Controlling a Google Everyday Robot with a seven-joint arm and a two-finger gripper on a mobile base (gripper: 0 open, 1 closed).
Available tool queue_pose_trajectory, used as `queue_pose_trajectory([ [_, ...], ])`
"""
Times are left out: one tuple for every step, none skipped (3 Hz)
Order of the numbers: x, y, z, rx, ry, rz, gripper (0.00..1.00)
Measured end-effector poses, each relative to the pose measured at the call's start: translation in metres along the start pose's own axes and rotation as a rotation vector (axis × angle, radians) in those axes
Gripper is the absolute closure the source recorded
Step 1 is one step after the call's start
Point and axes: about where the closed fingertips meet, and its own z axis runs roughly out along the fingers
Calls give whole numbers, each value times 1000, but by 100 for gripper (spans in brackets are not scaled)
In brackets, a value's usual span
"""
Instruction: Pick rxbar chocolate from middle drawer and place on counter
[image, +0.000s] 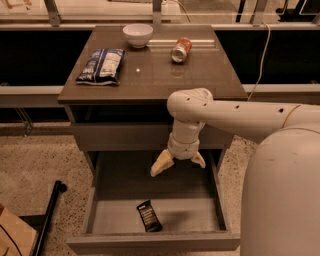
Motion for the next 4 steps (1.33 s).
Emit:
queue_pose_trajectory([
  [-8, 14, 36, -25, -9, 1, 0],
  [-17, 41, 115, -68, 74, 124, 0],
  [-18, 35, 99, -51, 45, 80, 0],
  [-22, 65, 117, -90, 68, 53, 0],
])
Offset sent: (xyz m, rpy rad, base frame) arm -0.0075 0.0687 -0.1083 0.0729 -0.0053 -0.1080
